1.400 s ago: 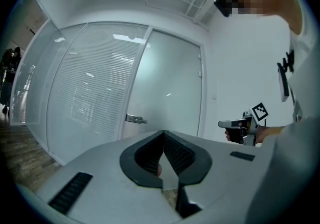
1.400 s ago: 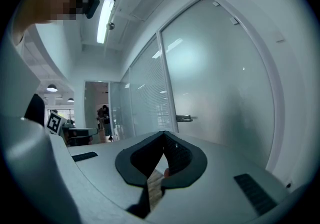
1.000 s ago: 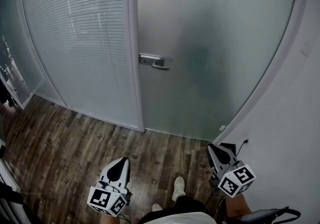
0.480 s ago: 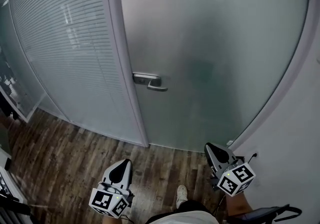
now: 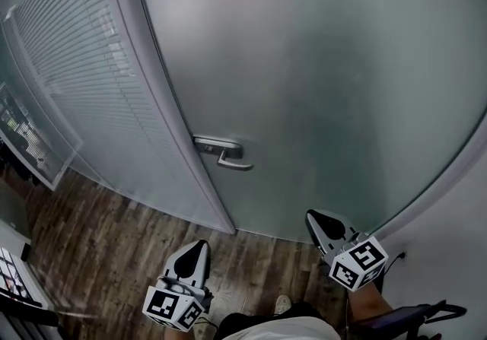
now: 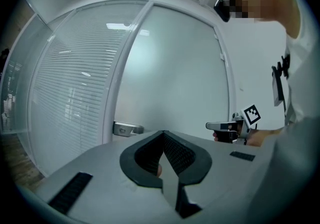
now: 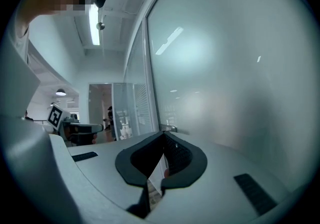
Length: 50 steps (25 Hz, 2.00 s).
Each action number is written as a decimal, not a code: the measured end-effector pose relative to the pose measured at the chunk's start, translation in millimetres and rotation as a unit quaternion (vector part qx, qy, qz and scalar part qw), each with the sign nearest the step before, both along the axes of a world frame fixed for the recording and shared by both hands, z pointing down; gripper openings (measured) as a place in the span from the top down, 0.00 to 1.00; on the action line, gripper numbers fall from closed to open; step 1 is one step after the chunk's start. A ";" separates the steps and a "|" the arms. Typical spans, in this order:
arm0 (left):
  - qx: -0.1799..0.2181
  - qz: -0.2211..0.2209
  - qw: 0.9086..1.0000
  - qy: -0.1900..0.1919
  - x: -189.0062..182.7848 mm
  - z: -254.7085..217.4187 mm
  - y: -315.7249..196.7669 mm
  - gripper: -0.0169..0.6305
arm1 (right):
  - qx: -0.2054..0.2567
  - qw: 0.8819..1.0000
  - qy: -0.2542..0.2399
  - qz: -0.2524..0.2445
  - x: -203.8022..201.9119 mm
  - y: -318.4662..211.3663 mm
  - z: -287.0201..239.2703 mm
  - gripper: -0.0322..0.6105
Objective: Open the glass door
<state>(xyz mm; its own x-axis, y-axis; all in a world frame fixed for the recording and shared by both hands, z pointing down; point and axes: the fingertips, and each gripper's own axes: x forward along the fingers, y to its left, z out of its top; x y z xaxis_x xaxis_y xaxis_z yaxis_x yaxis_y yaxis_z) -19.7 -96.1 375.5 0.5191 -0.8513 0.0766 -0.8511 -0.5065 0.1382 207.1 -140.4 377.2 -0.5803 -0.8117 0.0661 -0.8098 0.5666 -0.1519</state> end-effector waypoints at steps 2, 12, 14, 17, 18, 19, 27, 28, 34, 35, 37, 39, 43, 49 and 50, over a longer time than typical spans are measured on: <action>-0.004 -0.002 1.000 -0.003 1.4 0.6 -10.6 0.97 | -0.002 1.000 0.002 -0.007 -2.1 -10.9 0.2 0.95; -0.009 0.025 0.999 0.029 -30.4 12.4 -82.6 0.97 | -0.008 1.000 0.030 0.002 -32.8 -55.7 2.7 0.95; -0.008 0.042 0.999 0.030 -42.7 21.9 -102.3 0.97 | -0.007 1.000 0.025 0.009 -47.9 -61.8 7.5 0.95; -0.002 0.070 0.997 0.023 -60.8 28.5 -134.0 0.97 | -0.008 0.999 0.028 0.032 -69.6 -76.9 14.2 0.95; 0.000 0.078 0.997 0.020 -67.3 29.8 -143.4 0.97 | -0.008 0.999 0.030 0.039 -76.9 -82.4 15.9 0.95; 0.002 0.085 0.996 0.016 -74.2 31.5 -151.9 0.97 | -0.009 0.998 0.032 0.046 -84.3 -87.6 17.7 0.95; -0.004 0.117 0.993 0.013 -112.3 50.4 -196.4 0.97 | -0.022 0.995 0.057 0.074 -123.9 -113.0 33.1 0.95; -0.007 0.119 0.993 0.017 -112.7 53.0 -198.5 0.97 | -0.024 0.995 0.060 0.075 -124.1 -114.5 35.4 0.95; -0.018 0.114 0.993 0.013 -105.6 55.9 -203.0 0.97 | -0.030 0.991 0.119 0.045 -123.0 -135.7 43.4 0.93; -0.019 0.110 0.994 0.012 -102.9 53.7 -203.4 0.97 | -0.033 0.990 0.132 0.034 -122.9 -140.4 45.3 0.90; -0.023 0.100 0.995 0.013 -96.5 52.7 -202.8 0.97 | -0.043 0.986 0.158 0.010 -123.0 -149.0 54.3 0.82; -0.031 0.093 0.995 0.015 -89.5 56.0 -201.3 0.97 | -0.059 0.980 0.188 -0.013 -123.2 -157.3 68.8 0.76; -0.046 0.077 0.996 0.008 -81.1 65.0 -200.0 0.97 | -0.087 0.962 0.253 -0.046 -120.6 -175.4 98.3 0.69; -0.064 0.053 0.996 0.012 -82.1 73.4 -196.2 0.97 | -0.103 0.942 0.306 -0.096 -127.6 -190.5 122.3 0.69; -0.066 0.051 0.996 0.012 -82.8 75.8 -196.3 0.97 | -0.106 0.940 0.307 -0.101 -128.5 -192.7 126.5 0.69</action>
